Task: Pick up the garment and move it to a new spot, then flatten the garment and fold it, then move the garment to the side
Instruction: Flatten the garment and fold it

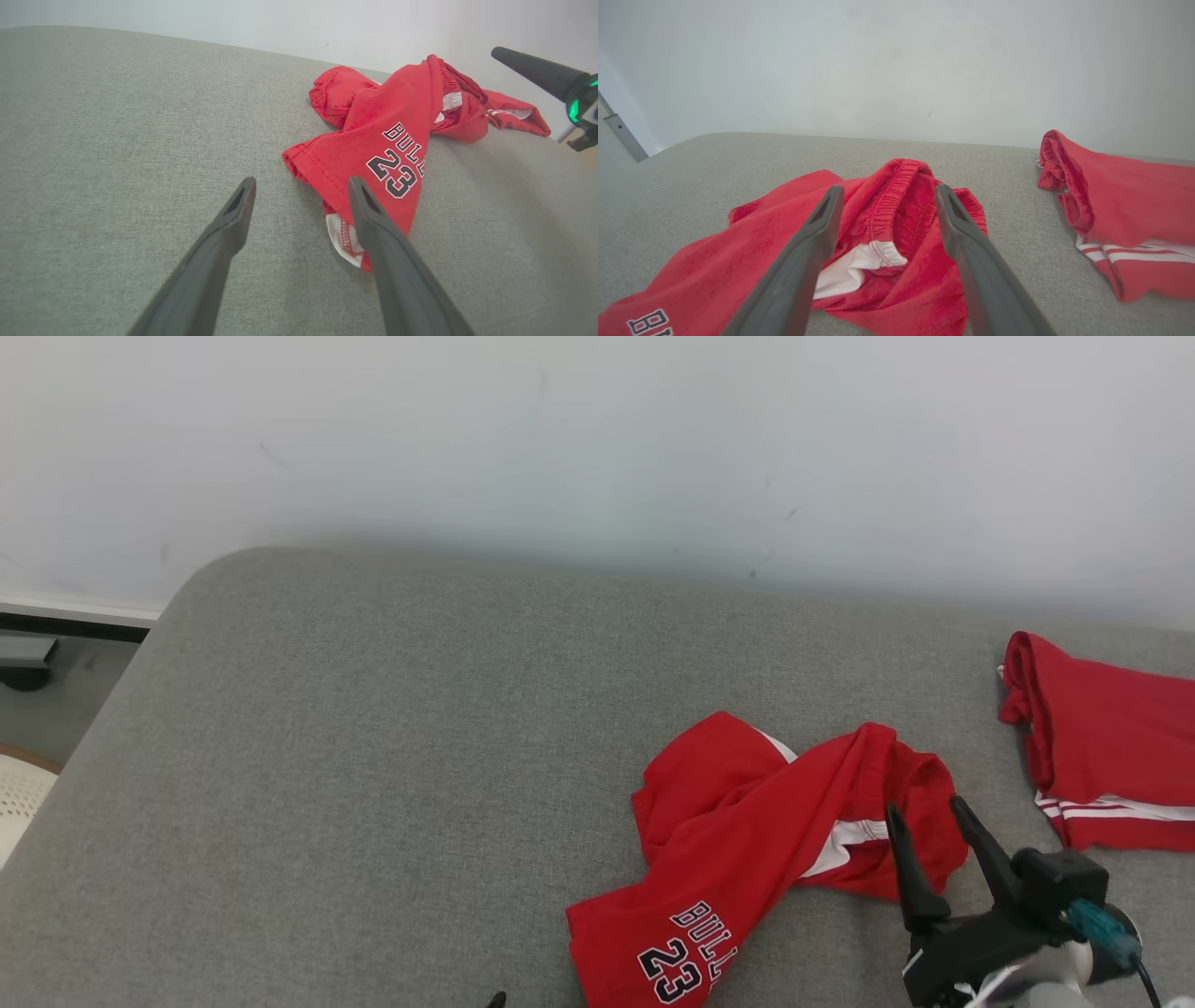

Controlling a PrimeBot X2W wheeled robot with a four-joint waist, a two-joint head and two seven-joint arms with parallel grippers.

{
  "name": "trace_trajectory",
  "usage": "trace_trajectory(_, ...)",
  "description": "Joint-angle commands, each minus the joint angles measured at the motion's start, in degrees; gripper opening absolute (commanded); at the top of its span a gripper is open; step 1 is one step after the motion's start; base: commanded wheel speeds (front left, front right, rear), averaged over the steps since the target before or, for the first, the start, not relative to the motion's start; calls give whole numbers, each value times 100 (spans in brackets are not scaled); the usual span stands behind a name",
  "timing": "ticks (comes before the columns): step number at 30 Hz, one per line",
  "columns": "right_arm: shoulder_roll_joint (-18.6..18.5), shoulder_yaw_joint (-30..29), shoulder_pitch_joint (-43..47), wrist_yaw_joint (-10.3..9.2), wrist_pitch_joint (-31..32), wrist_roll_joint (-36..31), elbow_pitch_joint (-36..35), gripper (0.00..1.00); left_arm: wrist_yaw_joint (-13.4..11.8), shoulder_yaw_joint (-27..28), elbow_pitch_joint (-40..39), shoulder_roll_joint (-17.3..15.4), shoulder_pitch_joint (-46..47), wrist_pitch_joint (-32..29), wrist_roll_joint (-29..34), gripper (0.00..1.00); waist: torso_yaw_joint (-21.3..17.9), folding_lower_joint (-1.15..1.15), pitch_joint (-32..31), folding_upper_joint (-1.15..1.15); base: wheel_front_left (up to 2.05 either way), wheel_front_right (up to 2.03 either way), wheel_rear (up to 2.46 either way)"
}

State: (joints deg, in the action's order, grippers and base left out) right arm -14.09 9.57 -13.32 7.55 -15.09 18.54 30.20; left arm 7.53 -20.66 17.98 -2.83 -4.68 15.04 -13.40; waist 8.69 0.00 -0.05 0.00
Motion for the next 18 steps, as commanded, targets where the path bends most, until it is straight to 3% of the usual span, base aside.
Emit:
trace_trajectory(1, 121, -235, 336, -11, -8, -21, -301, 100, -13, -133, 40, -10, -24, 14, -93, 100, -14, 0, -29, 0, 0, 0, 0)
trace_trajectory(8, 519, -513, 1467, -11, -9, -5, -1532, 100, -13, -844, 423, 24, 67, 14, -373, 100, -193, 0, -70, 0, 0, 0, 0)
trace_trajectory(18, 830, -534, 2048, -11, -9, -19, -1680, 100, -13, -1298, 1254, 68, 413, 13, -741, 100, -533, 0, 4, 0, 0, 0, 0)
